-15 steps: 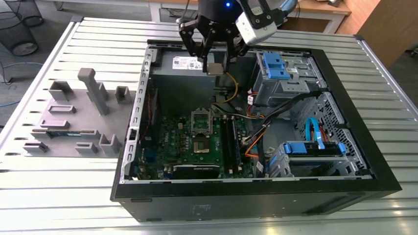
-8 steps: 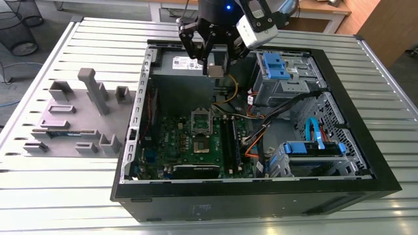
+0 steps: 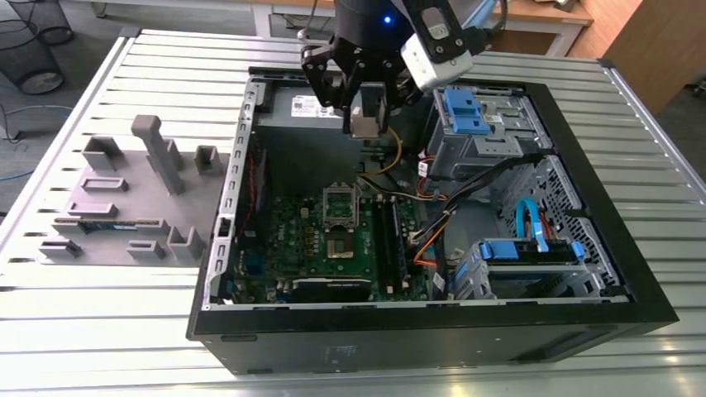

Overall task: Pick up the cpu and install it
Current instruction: 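Pick up the cpu and move it towards the insertion slot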

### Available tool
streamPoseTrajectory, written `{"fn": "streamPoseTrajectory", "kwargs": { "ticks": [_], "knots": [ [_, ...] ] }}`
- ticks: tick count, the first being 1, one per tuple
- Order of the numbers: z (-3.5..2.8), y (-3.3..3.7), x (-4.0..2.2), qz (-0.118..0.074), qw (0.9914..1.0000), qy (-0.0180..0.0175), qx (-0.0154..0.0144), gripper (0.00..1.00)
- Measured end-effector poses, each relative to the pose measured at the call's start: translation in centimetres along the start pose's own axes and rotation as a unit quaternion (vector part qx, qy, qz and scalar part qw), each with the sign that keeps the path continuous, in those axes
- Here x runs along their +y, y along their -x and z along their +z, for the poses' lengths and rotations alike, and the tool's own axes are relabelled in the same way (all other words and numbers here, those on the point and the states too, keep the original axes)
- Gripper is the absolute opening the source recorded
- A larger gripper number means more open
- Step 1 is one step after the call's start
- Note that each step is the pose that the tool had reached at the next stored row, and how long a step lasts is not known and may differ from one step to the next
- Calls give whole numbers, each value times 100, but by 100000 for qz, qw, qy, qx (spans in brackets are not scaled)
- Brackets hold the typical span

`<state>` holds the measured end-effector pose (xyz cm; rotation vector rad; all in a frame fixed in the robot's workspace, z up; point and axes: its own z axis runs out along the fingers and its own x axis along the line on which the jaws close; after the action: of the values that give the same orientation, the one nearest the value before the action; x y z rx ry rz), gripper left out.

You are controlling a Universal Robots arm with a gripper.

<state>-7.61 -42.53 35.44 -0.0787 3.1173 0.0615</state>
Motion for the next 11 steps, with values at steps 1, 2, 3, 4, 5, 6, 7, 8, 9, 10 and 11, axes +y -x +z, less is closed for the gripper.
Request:
{"fn": "streamPoseTrajectory", "kwargs": {
  "ticks": [1, 2, 3, 4, 5, 6, 7, 8, 9, 10, 11],
  "knots": [
    [-1, -1, -15, -2, 100000, -2, 1, 47],
    [-1, -2, -44, -1, 100000, 4, 0, 47],
    [-2, -3, -58, -1, 100000, 3, -1, 47],
    [-3, -3, -72, -2, 100000, -5, 3, 47],
    [-4, -4, -85, 1, 100000, -6, 2, 47],
    [-4, -5, -99, 1, 100000, -10, 3, 47],
    [-5, -6, -112, 1, 100000, -12, 3, 47],
    [-5, -6, -124, 0, 100000, -18, 1, 47],
    [-6, -7, -138, 1, 100000, -33, 2, 47],
    [-6, -8, -151, 0, 100000, -45, 2, 47],
    [-7, -8, -166, -1, 100000, -60, 2, 47]
  ]
}}
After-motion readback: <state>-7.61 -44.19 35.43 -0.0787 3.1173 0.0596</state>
